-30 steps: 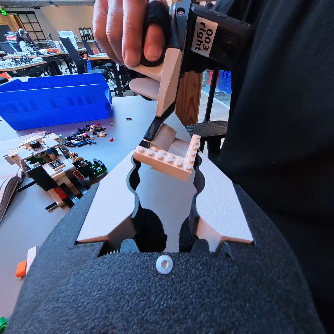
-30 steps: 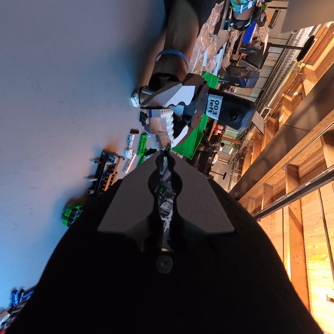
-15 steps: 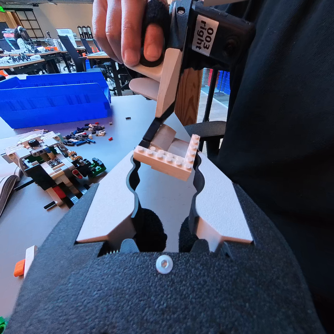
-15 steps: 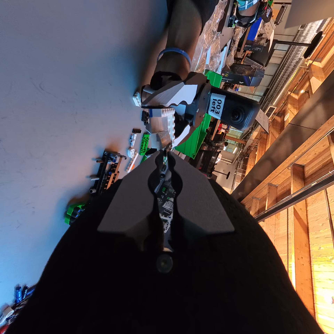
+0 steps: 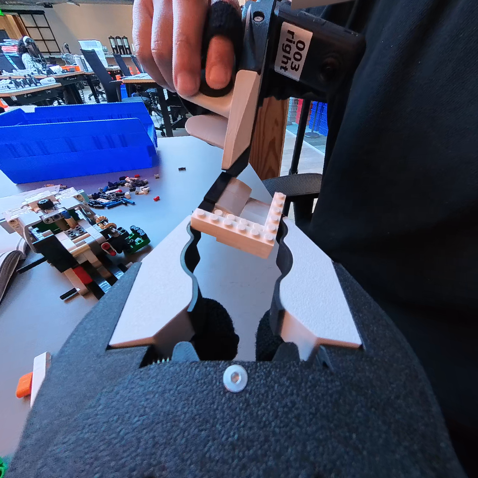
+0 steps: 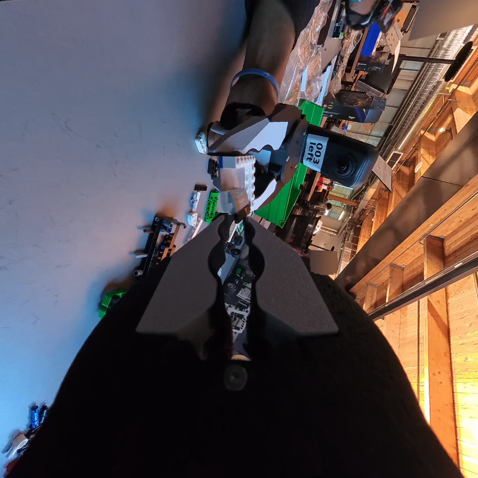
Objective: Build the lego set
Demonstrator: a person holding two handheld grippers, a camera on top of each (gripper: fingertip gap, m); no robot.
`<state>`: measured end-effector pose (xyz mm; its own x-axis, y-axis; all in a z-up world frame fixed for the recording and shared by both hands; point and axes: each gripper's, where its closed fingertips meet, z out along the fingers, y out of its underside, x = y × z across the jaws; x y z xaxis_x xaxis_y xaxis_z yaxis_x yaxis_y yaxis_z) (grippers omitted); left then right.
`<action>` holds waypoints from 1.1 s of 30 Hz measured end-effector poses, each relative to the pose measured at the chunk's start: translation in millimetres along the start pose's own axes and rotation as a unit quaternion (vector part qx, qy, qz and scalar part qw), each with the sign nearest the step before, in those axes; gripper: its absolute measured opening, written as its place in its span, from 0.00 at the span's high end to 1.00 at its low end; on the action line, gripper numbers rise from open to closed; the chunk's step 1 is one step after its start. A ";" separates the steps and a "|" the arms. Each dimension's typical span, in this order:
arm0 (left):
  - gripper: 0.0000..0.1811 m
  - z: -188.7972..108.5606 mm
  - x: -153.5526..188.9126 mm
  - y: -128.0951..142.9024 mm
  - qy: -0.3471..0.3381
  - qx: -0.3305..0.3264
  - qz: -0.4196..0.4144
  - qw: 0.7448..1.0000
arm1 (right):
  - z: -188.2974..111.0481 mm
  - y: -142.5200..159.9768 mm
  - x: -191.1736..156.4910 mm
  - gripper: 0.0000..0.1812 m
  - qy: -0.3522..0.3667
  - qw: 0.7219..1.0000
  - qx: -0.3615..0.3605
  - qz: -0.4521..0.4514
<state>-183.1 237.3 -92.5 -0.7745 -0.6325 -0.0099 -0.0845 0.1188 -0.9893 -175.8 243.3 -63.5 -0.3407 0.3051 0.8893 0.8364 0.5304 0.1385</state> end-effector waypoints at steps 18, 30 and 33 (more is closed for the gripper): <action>0.68 -0.1 -1.7 0.9 -0.006 -0.003 -0.001 1.000 | -16.5 12.8 -21.8 0.83 -0.166 0.665 0.106 0.721; 0.68 3.8 3.0 4.1 -0.003 -0.014 0.002 1.000 | 12.6 -3.5 -8.9 0.75 -0.384 0.145 0.194 0.891; 0.68 2.4 -2.0 5.2 -0.012 -0.016 -0.003 1.000 | 16.9 -5.3 -9.9 0.78 -0.406 0.155 0.175 0.884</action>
<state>-180.4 237.4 -98.0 -0.7590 -0.6510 -0.0069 -0.1104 0.1391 -0.9841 -184.2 250.9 -80.4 0.2272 0.1416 -0.9635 -0.0947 -0.9815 -0.1666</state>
